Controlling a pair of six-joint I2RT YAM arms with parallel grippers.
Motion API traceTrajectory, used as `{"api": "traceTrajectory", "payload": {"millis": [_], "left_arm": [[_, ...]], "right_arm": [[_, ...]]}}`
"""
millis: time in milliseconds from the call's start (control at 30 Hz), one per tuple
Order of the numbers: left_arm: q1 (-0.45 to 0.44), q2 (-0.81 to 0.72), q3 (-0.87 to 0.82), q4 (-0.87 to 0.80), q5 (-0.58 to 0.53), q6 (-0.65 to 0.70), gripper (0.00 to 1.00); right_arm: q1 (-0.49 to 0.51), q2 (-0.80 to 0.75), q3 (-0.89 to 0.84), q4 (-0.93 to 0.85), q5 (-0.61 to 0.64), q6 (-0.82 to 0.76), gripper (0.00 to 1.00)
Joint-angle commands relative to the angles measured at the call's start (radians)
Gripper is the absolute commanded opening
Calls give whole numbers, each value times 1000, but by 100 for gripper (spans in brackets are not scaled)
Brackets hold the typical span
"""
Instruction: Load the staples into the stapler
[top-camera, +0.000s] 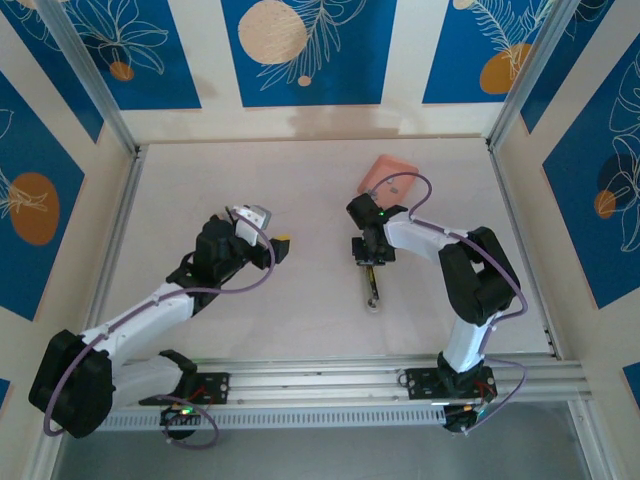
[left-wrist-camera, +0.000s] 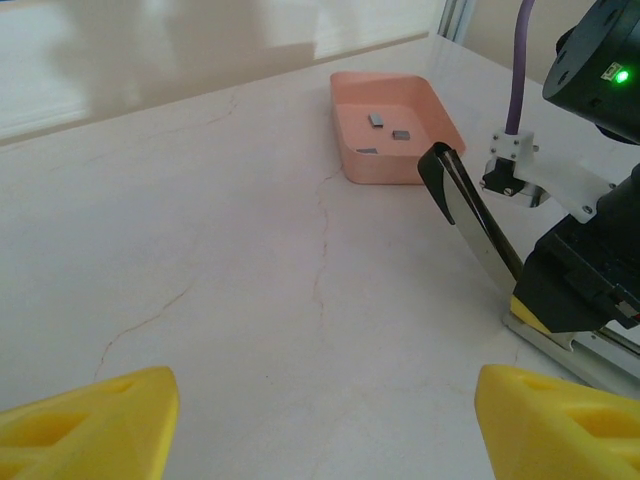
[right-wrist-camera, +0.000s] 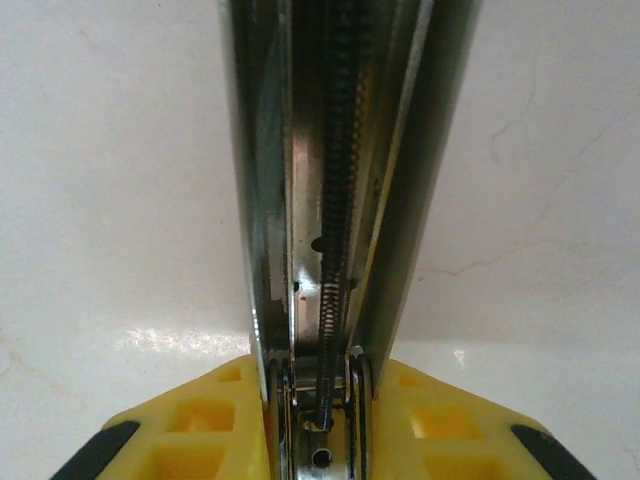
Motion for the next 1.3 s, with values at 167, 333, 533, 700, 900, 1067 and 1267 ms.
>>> {"api": "traceTrajectory", "payload": {"millis": [167, 333, 533, 700, 900, 1067, 1267], "left_arm": [[8, -4, -8, 7, -4, 11, 77], [7, -7, -7, 1, -7, 12, 77], [7, -8, -1, -11, -14, 5, 77], [11, -7, 4, -33, -32, -18, 76], [44, 10, 62, -166, -61, -82, 76], [103, 23, 139, -318, -66, -127, 78], [206, 62, 249, -485, -62, -177, 82]], "right_arm": [[0, 44, 30, 24, -46, -1, 36], [-4, 48, 27, 31, -40, 5, 26], [-9, 28, 21, 38, -11, 28, 19], [-5, 25, 21, 32, -8, 28, 19], [15, -24, 15, 24, 5, 42, 35], [31, -81, 27, 12, 24, 56, 49], [55, -129, 62, 20, 38, 54, 58]]}}
